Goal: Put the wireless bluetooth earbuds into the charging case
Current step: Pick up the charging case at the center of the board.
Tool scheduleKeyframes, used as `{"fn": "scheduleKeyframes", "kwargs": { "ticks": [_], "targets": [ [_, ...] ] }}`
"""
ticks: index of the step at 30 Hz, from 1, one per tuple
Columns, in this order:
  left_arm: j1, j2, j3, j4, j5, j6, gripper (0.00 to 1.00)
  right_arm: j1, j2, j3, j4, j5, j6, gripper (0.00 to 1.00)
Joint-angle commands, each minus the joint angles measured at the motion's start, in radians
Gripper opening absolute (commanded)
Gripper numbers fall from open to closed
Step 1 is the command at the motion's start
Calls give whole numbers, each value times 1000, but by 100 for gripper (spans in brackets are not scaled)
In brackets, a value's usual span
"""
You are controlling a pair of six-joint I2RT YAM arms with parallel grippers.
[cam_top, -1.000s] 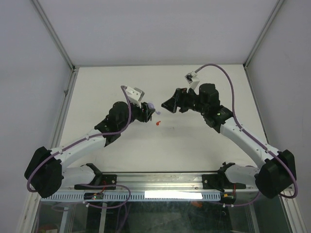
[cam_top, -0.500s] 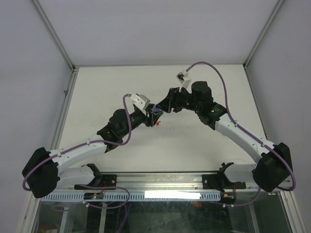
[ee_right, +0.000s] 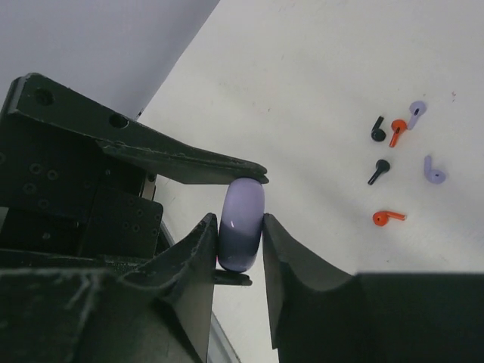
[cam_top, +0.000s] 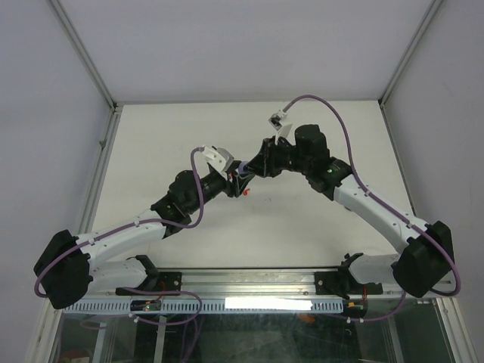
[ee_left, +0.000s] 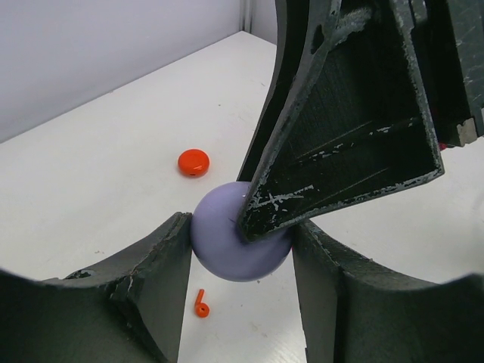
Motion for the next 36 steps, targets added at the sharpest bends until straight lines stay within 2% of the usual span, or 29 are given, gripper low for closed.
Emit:
{"fn": "scheduleKeyframes", "kwargs": {
  "ticks": [1, 5, 10, 12, 17, 25, 33, 36],
  "targets": [
    [-11, -18, 18, 72, 21, 22, 31, 8, 4, 73, -25, -55, -67, 27],
    [-12, -34, 37, 8, 51, 26, 45, 9, -8, 91, -62, -73, -134, 15],
    [-10, -84, 50, -107, 84, 51, 69, 7, -39, 106, -131, -77, -252, 3],
    [-11, -99, 75, -182, 110, 65, 73, 7, -47, 121, -169, -97, -303, 1],
    [-4, -148, 140, -347, 212, 90, 74, 7, -67, 157, -260, -155, -434, 1],
    [88, -206, 206, -515, 442, 108, 72, 8, -104, 142, -262, -331, -537, 1],
    [179, -137, 285, -602, 736, 101, 65, 10, -116, 130, -244, -440, -604, 0],
    [190, -93, 316, -628, 803, 101, 61, 13, -105, 144, -264, -464, -637, 0]
  ]
}}
